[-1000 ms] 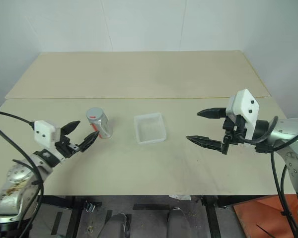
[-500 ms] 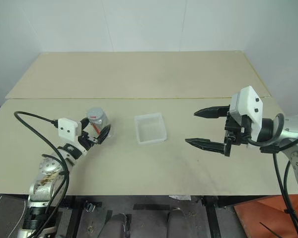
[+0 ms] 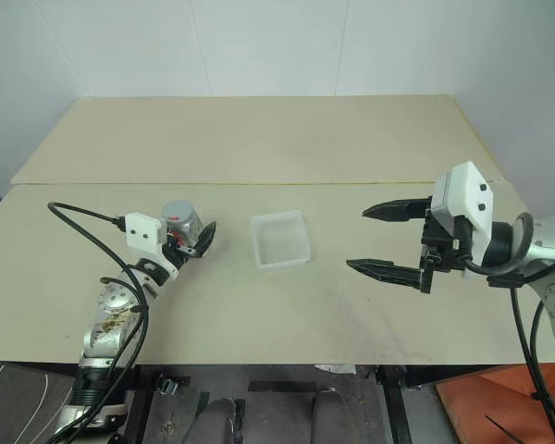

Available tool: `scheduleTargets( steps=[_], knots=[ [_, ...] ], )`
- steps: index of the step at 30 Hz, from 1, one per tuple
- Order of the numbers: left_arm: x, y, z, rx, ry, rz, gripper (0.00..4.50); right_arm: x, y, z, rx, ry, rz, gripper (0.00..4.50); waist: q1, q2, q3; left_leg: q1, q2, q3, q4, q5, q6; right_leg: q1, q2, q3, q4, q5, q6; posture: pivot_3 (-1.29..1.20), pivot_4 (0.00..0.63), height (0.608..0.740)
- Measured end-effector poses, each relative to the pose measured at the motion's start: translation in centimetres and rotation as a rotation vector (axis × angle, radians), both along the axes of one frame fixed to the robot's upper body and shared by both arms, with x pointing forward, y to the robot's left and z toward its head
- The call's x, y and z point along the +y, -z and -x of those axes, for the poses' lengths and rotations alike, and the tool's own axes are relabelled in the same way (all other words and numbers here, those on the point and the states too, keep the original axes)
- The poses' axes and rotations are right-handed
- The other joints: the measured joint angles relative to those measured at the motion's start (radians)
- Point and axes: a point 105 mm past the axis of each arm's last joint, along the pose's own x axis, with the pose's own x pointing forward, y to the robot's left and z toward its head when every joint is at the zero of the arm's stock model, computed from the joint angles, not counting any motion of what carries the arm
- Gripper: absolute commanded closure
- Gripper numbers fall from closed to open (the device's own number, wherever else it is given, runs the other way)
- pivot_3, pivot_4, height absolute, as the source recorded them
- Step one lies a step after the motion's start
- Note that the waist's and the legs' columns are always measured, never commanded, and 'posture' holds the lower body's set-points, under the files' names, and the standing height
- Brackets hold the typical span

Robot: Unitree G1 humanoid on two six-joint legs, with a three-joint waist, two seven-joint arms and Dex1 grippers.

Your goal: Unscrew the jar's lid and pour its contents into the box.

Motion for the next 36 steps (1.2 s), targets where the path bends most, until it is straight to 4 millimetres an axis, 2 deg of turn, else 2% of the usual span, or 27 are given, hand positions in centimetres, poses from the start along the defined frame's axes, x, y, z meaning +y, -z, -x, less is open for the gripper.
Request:
scheduleTargets(
  steps=[6,10,13,19,25,28,32,36],
  knots=[
    [-0.5,0.0,-0.3,-0.003,0.004,0.001,2.56,-0.3,0.2,0.3,0.004,0.003,0.0,0.0,0.002,0.0,0.0,0.0,0.0,0.0,0.0,0.0,0.0,0.0,0.0,0.0,0.0,0.0,0.0,0.0,0.15,0.74],
    [-0.5,-0.6,-0.9,-0.013,0.021,-0.017,2.57,-0.1,0.3,0.3,0.002,0.001,-0.017,0.0,0.001,0.0,0.0,0.001,0.0,0.0,0.0,0.0,0.0,0.001,0.0,0.0,0.0,0.0,0.0,0.0,0.15,0.74],
    [-0.6,-2.1,-1.3,-0.037,0.09,-0.055,2.57,0.2,-0.1,0.1,-0.021,0.0,-0.04,0.0,-0.001,0.0,0.0,0.0,0.0,0.0,0.0,0.0,0.0,0.001,0.0,0.0,0.0,0.0,0.0,0.0,0.15,0.74],
    [-2.1,-6.9,-1.1,-0.071,0.419,-0.152,2.57,2.4,-1.7,-1.0,-0.092,-0.031,-0.109,0.0,-0.005,0.0,0.0,0.001,0.0,0.0,0.0,0.0,0.0,0.001,0.0,0.0,-0.001,0.0,0.001,0.0,0.15,0.74],
    [-5.6,-10.5,0.6,-0.022,0.91,-0.167,2.57,7.2,-4.3,-2.7,-0.075,-0.076,-0.224,0.0,-0.011,0.0,0.0,0.0,0.0,-0.002,0.0,0.0,-0.001,0.001,0.0,-0.001,0.0,0.0,0.0,0.0,0.15,0.74],
    [-6.6,-10.7,1.0,-0.008,1.035,-0.161,2.57,8.9,-4.8,-3.4,-0.033,-0.07,-0.253,0.0,-0.012,0.0,0.0,0.0,0.0,-0.002,0.0,0.0,-0.001,0.0,0.0,-0.001,0.0,0.0,0.0,0.0,0.15,0.74],
    [-9.0,-10.9,1.5,-0.001,1.195,-0.153,2.57,11.2,-5.4,-4.2,-0.009,-0.065,-0.275,0.0,-0.012,0.0,0.0,-0.002,0.0,-0.002,0.0,0.001,-0.001,-0.002,0.0,-0.001,0.002,0.0,0.0,0.0,0.15,0.74],
    [-9.5,-10.7,1.4,-0.002,1.24,-0.178,2.57,11.7,-5.6,-5.1,0.01,-0.027,-0.294,0.0,-0.022,0.0,0.0,-0.006,0.0,-0.003,0.0,0.001,-0.001,-0.007,0.0,-0.001,0.004,0.0,0.0,0.0,0.15,0.74]
  ],
)
